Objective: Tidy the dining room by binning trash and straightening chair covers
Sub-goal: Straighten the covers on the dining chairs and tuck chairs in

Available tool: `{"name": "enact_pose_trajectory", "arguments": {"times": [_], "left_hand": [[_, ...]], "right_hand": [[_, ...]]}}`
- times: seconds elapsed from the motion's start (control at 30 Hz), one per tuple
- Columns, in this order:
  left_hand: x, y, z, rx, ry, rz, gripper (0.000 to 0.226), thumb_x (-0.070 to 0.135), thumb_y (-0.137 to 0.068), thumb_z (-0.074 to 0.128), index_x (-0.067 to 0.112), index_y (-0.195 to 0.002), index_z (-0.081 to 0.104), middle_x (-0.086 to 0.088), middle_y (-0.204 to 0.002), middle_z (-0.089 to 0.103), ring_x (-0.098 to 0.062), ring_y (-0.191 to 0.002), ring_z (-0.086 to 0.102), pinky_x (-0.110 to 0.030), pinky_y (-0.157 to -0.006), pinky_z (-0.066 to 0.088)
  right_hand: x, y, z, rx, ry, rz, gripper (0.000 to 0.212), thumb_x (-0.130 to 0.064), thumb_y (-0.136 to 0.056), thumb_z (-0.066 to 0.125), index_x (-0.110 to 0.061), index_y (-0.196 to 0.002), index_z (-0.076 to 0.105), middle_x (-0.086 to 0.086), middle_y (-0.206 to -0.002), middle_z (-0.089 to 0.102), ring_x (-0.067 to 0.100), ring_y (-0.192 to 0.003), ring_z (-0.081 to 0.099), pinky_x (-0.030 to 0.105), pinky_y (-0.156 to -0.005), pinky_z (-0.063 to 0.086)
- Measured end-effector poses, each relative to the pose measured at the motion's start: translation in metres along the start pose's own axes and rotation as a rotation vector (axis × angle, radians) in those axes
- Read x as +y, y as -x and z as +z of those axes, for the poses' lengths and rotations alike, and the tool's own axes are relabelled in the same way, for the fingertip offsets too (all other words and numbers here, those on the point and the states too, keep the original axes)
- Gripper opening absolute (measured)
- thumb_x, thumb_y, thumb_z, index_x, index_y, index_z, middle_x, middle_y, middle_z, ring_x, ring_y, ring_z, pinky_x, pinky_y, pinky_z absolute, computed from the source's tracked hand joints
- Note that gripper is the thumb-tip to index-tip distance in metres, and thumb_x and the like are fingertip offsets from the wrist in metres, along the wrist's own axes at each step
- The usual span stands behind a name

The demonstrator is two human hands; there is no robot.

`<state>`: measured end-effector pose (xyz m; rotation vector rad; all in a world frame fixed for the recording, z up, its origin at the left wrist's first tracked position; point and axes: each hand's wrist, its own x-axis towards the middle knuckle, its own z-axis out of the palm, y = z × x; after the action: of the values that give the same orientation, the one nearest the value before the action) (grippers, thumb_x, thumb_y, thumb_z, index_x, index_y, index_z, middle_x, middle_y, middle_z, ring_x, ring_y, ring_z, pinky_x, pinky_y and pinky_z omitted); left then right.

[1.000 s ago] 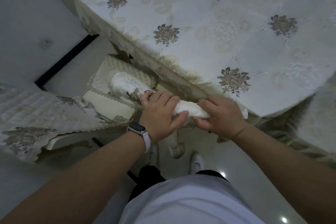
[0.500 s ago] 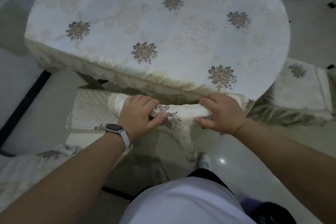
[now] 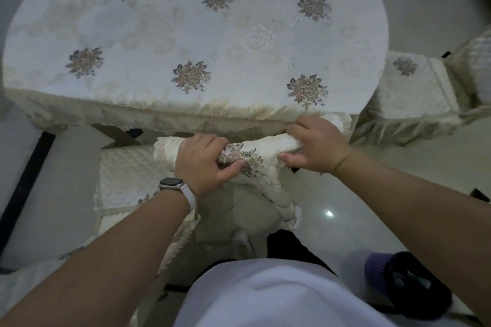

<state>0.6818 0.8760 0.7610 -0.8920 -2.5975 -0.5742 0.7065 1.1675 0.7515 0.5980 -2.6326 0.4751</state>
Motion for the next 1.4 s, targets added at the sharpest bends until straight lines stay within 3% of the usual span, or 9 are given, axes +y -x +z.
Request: {"name": "enact_pose_trajectory", "arguments": {"times": [0.13,0.37,0.57,0.73,1.1,1.27,1.4], "left_hand": [[-0.005,-0.002,0.001,0.013,-0.006,0.031,0.055,0.063,-0.086,0.051,0.011,-0.084,0.069,-0.006,-0.075,0.063,-0.027,-0.070,0.057,-0.033,-0.064,0.040],[-0.024,-0.016,0.004,0.007,0.027,0.129,0.068,0.069,-0.091,0.040,0.008,-0.084,0.069,-0.008,-0.074,0.062,-0.027,-0.068,0.056,-0.033,-0.063,0.036],[-0.049,-0.043,0.012,-0.024,0.047,0.168,0.070,0.071,-0.089,0.041,0.007,-0.084,0.069,-0.009,-0.073,0.061,-0.028,-0.068,0.055,-0.036,-0.065,0.037],[-0.055,-0.057,0.023,0.000,0.058,0.194,0.070,0.071,-0.088,0.043,0.006,-0.079,0.065,-0.009,-0.071,0.058,-0.028,-0.068,0.053,-0.037,-0.065,0.038],[-0.053,-0.086,0.036,-0.016,0.072,0.194,0.072,0.072,-0.089,0.041,0.005,-0.082,0.066,-0.010,-0.079,0.061,-0.029,-0.075,0.054,-0.038,-0.072,0.039],[-0.059,-0.088,0.036,-0.066,0.074,0.204,0.066,0.068,-0.086,0.048,0.004,-0.084,0.066,-0.011,-0.079,0.061,-0.031,-0.075,0.055,-0.042,-0.070,0.045],[-0.058,-0.087,0.032,-0.104,0.071,0.192,0.073,0.072,-0.089,0.040,0.004,-0.088,0.067,-0.011,-0.082,0.063,-0.031,-0.078,0.056,-0.041,-0.073,0.043]], "right_hand": [[-0.005,0.007,0.002,0.039,-0.016,0.036,0.076,-0.073,-0.088,0.040,-0.003,-0.079,0.067,0.012,-0.071,0.053,0.028,-0.060,0.049,0.036,-0.052,0.044],[-0.017,0.006,0.006,0.080,0.036,0.110,0.059,-0.061,-0.079,0.059,-0.003,-0.082,0.069,0.013,-0.070,0.056,0.029,-0.062,0.052,0.037,-0.054,0.046],[-0.018,-0.005,0.015,0.099,0.077,0.194,0.077,-0.075,-0.088,0.039,-0.004,-0.075,0.066,0.010,-0.067,0.051,0.027,-0.058,0.049,0.036,-0.051,0.042],[-0.006,-0.010,0.014,0.114,0.109,0.193,0.074,-0.074,-0.088,0.040,-0.005,-0.073,0.064,0.009,-0.066,0.049,0.025,-0.055,0.046,0.032,-0.048,0.036],[0.020,-0.027,0.006,0.068,0.129,0.204,0.062,-0.068,-0.081,0.051,-0.008,-0.075,0.065,0.007,-0.064,0.050,0.026,-0.054,0.048,0.028,-0.049,0.035],[0.021,-0.027,0.008,0.034,0.100,0.211,0.066,-0.071,-0.081,0.048,-0.009,-0.081,0.068,0.007,-0.067,0.052,0.029,-0.058,0.053,0.035,-0.050,0.044],[0.019,-0.028,0.004,-0.022,0.049,0.211,0.061,-0.070,-0.080,0.051,-0.012,-0.089,0.070,0.007,-0.071,0.054,0.030,-0.063,0.055,0.038,-0.053,0.046]]}}
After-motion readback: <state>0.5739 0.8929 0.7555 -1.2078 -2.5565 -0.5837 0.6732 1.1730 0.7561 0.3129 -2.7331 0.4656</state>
